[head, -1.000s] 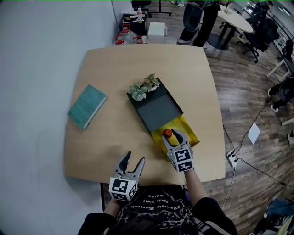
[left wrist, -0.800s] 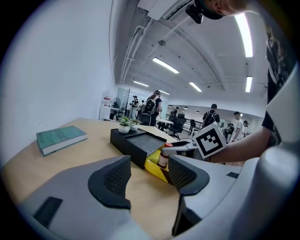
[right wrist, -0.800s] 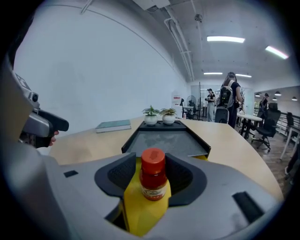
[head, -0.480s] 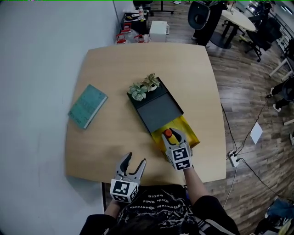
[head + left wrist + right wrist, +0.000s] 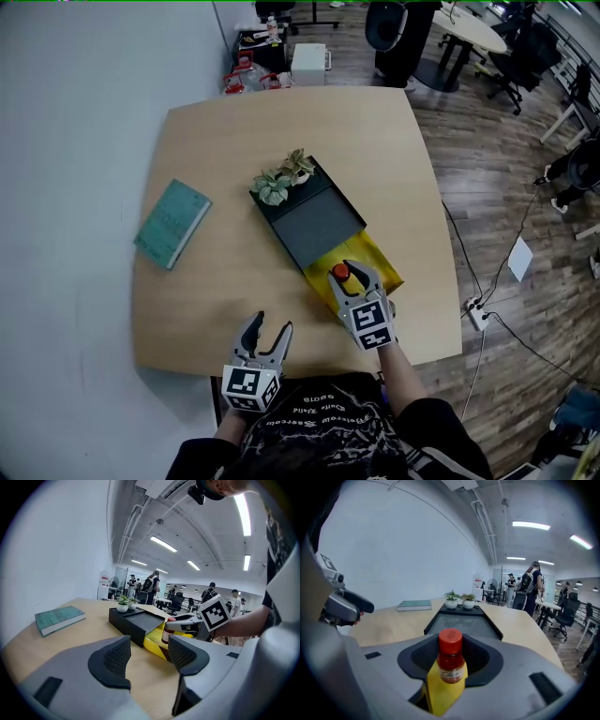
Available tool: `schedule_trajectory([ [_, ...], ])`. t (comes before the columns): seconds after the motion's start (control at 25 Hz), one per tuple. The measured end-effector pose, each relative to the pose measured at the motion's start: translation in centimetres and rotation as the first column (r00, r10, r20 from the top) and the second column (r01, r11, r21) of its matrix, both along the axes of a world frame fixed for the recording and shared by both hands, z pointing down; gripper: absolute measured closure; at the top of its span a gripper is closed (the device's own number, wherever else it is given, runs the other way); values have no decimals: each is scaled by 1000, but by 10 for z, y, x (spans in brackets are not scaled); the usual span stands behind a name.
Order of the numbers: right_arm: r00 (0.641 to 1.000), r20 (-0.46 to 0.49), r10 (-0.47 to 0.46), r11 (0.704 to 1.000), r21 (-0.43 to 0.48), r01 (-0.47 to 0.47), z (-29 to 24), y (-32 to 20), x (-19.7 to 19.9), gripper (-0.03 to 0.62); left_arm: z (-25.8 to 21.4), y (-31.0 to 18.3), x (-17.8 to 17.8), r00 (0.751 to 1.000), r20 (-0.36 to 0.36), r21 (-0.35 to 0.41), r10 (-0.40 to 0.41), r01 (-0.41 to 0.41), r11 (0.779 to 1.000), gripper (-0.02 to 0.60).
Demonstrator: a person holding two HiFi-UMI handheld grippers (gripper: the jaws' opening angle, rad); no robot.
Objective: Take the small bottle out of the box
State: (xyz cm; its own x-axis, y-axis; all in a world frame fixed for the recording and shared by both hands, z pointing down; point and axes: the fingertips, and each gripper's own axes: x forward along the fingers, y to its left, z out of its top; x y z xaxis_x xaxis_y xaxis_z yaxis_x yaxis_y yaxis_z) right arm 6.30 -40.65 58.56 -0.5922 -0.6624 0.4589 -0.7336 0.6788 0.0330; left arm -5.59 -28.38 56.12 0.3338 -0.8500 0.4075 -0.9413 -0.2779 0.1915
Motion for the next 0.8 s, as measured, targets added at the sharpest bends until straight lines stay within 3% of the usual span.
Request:
schedule_trajectory([
  [0.8, 993, 59, 104, 993, 56, -107, -72, 71, 8, 439, -21, 29, 0, 992, -91, 80, 84, -77, 994, 325],
])
